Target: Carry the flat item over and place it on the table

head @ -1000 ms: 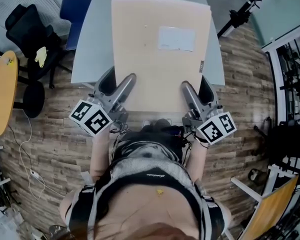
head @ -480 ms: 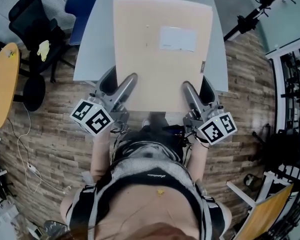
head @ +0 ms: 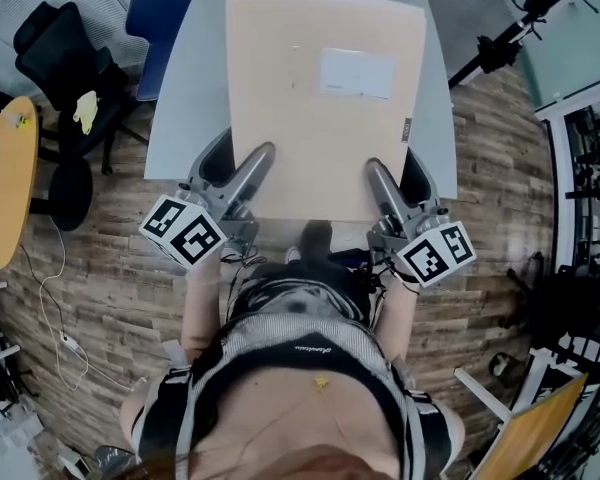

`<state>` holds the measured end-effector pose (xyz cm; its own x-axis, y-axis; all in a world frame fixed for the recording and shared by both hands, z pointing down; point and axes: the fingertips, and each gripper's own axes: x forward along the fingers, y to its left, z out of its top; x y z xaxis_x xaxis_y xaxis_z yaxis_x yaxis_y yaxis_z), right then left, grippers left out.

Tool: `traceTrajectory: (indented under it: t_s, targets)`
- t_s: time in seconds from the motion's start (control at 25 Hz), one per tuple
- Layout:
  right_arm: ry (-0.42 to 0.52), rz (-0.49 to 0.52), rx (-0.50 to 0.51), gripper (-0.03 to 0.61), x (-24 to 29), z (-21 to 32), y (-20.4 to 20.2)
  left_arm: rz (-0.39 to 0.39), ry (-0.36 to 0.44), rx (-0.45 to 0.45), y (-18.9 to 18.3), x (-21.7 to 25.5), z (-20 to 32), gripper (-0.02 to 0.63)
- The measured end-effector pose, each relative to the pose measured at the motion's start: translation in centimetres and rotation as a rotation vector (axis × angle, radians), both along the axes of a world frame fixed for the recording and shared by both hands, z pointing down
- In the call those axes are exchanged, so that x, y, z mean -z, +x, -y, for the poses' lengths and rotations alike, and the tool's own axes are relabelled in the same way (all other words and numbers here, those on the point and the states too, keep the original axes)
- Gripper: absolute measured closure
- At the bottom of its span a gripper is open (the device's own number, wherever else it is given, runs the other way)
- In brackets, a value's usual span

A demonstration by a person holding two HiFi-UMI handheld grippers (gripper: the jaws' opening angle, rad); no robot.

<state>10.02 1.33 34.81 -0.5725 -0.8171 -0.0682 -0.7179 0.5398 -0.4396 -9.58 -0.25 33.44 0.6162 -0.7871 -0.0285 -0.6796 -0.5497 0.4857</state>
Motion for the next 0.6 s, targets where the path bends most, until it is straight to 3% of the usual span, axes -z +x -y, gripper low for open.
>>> traceTrajectory:
  t_s: [0.6]
  targets:
    - [-0.017,-0.003,0.078,0.278,0.6,8.9,0.0,-0.003,-0.017,0.072,0.0,0.6,7.4,0.305]
